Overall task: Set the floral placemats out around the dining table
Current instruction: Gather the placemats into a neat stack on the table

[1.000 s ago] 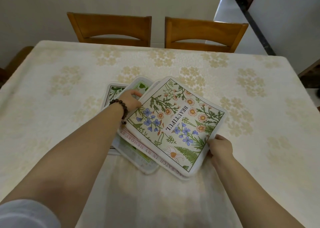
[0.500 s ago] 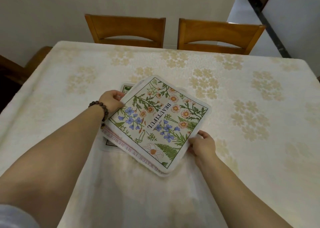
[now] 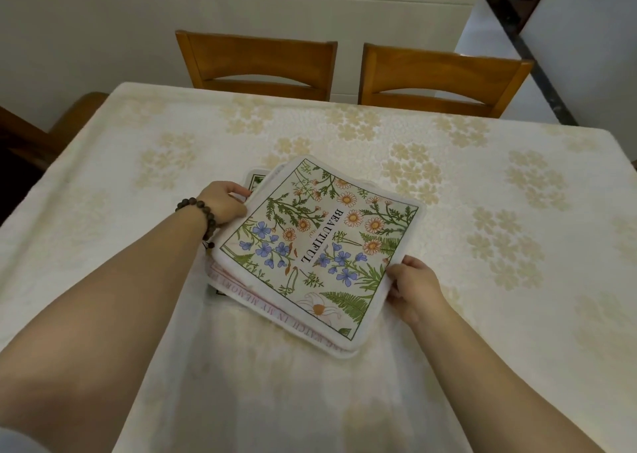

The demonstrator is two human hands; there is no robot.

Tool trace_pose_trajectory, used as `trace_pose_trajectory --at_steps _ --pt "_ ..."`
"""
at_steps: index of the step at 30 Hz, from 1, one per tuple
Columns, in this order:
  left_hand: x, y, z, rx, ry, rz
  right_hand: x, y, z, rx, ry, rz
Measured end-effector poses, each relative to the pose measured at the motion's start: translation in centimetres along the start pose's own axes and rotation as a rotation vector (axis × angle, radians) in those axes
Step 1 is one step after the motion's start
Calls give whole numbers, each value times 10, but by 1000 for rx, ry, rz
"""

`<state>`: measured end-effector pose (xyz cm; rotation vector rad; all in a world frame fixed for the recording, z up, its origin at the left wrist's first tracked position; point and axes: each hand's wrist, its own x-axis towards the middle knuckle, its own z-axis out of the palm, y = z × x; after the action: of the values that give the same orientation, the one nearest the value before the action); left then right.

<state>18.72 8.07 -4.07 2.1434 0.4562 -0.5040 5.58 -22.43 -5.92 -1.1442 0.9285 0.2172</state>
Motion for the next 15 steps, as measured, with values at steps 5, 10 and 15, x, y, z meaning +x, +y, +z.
trace_pose_trajectory --at_steps 5,10,15 --pt "-10 -26 -14 -105 -32 -83 9 -29 17 -133 -49 -83" --pt "-13 -53 -18 -175 -28 -112 20 -41 34 -214 -41 -107" --pt "-12 -61 -20 -227 46 -76 34 -38 41 -267 -56 -118"
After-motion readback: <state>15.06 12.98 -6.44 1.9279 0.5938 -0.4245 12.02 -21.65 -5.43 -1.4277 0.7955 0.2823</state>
